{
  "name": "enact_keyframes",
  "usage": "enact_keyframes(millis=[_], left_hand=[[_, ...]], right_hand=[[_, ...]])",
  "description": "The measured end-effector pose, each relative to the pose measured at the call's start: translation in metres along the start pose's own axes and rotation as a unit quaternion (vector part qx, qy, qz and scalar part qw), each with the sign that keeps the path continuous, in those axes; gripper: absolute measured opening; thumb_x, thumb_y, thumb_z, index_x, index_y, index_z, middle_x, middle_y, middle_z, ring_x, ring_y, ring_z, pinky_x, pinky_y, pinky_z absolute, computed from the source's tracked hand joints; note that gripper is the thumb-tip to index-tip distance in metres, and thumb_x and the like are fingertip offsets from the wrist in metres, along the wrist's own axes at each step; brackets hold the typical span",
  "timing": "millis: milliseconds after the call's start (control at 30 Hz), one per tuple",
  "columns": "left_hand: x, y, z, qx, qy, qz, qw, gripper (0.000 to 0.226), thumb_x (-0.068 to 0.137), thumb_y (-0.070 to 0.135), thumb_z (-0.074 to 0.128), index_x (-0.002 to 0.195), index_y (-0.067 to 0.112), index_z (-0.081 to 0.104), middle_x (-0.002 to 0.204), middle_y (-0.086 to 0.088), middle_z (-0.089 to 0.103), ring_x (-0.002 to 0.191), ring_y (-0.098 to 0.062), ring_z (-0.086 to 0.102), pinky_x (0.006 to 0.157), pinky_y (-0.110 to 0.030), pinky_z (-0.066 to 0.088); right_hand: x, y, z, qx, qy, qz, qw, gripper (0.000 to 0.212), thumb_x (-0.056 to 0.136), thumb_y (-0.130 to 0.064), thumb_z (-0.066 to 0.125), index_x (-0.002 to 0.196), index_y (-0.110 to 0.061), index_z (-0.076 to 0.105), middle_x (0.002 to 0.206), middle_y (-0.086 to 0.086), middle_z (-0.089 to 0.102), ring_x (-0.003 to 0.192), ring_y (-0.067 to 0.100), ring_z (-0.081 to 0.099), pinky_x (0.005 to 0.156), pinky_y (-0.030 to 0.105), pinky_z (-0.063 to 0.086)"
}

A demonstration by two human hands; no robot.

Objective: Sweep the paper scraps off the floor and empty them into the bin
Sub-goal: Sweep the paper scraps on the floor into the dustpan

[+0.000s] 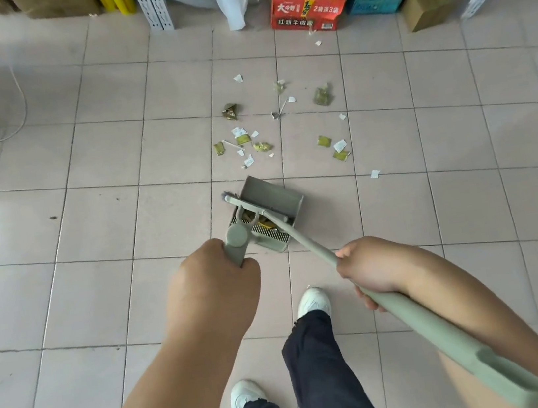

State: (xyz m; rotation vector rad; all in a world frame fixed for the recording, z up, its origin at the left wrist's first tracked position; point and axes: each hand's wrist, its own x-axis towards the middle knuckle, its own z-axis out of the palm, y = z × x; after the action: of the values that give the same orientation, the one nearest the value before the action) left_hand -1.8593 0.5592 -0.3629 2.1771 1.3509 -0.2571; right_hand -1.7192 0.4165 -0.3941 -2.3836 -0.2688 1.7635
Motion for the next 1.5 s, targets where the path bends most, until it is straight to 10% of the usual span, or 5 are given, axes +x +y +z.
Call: enact_keyframes(millis=[733, 1033, 1500], left_hand=[[0.09, 0.156, 0.04, 0.063, -0.055, 0.049, 0.995, 0.014, 0.078, 0.023, 0.047, 0.065, 0.021, 0.041, 0.064, 0.001, 0.055, 0.056, -0.019, 0.05, 0.043, -0.023, 0.029], [0.104, 0.17, 0.036, 0.076, -0.065, 0.06, 0.993, 0.019, 0.08, 0.024, 0.048, 0.064, 0.022, 0.038, 0.063, 0.003, 0.051, 0.054, -0.014, 0.045, 0.043, -0.023, 0.027], [0.11, 0.181, 0.04, 0.075, -0.078, 0.063, 0.992, 0.023, 0.08, 0.023, 0.048, 0.062, 0.022, 0.033, 0.062, 0.003, 0.049, 0.052, -0.013, 0.042, 0.042, -0.023, 0.027]], right_hand=[[0.024, 0.069, -0.171, 0.256, 0.084, 0.08, 0.96, 0.033, 0.089, -0.012, 0.041, 0.118, -0.006, 0.055, 0.056, 0.007, 0.049, 0.028, 0.015, 0.045, 0.036, 0.015, 0.036], [0.048, 0.075, -0.192, 0.267, 0.182, 0.106, 0.941, 0.014, 0.089, -0.01, 0.041, 0.088, -0.014, 0.055, 0.058, 0.011, 0.053, 0.029, 0.018, 0.05, 0.038, 0.018, 0.04], [0.084, 0.034, -0.161, 0.308, 0.094, 0.125, 0.938, 0.01, 0.091, -0.009, 0.037, 0.086, -0.007, 0.045, 0.068, 0.011, 0.047, 0.057, 0.02, 0.047, 0.057, 0.028, 0.039]])
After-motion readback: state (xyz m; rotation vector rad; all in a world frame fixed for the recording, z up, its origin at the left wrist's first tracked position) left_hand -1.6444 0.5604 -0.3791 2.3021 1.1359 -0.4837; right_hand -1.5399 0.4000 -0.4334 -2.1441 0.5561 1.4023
